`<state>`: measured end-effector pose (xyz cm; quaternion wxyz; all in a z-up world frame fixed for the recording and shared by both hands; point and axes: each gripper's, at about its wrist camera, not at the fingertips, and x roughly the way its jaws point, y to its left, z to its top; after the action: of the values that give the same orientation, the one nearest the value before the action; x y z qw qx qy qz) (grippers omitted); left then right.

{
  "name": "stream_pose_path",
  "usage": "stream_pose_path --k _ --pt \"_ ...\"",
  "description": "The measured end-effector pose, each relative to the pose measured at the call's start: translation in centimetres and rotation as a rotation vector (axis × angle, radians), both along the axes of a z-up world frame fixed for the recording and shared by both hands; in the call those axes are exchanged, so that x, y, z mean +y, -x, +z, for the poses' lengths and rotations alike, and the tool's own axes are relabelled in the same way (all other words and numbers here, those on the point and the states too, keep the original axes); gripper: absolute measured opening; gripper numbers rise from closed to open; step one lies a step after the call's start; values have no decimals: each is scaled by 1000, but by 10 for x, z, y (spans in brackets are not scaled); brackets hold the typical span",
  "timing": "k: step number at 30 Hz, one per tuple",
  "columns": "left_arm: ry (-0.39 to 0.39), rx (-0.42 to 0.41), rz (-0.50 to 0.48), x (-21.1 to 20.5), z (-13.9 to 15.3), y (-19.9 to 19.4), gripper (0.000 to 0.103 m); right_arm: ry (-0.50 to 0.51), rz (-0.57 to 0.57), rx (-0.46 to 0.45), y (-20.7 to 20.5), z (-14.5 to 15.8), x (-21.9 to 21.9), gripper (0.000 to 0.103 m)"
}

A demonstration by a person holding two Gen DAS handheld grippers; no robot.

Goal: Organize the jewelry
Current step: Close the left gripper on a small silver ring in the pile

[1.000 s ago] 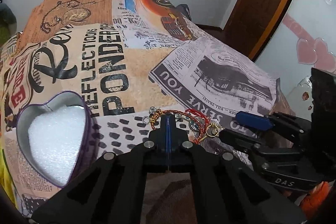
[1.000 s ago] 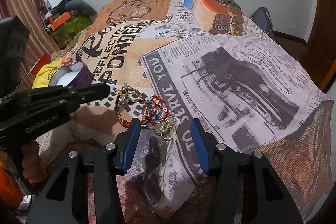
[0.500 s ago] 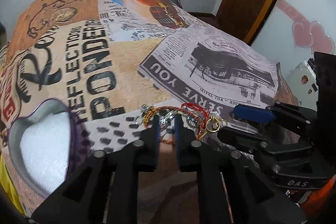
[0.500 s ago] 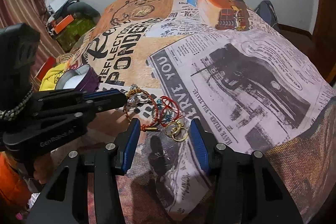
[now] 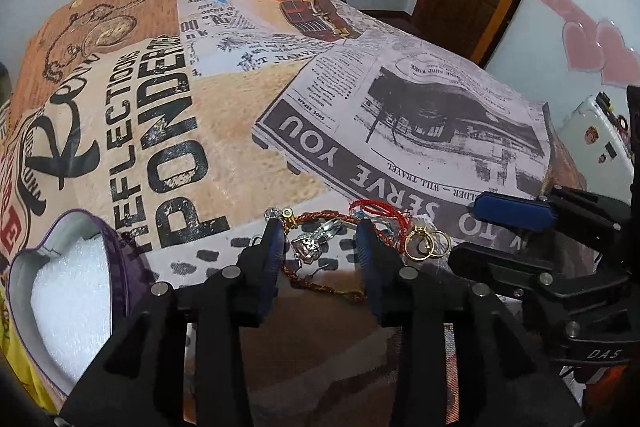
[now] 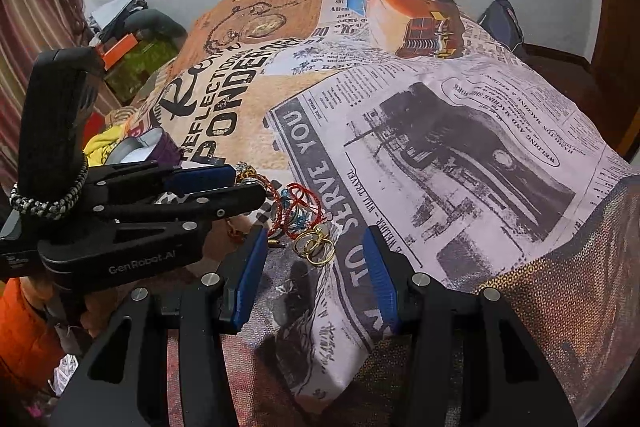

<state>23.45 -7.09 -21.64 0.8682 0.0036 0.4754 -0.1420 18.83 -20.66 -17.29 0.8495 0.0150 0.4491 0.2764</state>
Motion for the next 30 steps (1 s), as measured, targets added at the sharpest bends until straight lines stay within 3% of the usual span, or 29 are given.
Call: stream_pose_path --k 2,4,6,18,25,30 --pt "-19 -2 -16 -3 -1 -1 32 -3 -1 0 1 0 -1 46" --pt "-34 18 -28 -5 -5 -2 15 -5 -5 0 1 1 -2 46" --pt "-47 21 -25 -5 -7 -2 12 -8 -8 0 2 2 -3 46" --pt "-13 -93 2 7 32 29 9 -5 -8 -23 6 14 3 46" --pt "61 -90 66 41 45 46 9 -4 18 -33 8 16 20 46" --pt "63 -56 81 61 39 58 9 3 41 -20 8 11 36 46"
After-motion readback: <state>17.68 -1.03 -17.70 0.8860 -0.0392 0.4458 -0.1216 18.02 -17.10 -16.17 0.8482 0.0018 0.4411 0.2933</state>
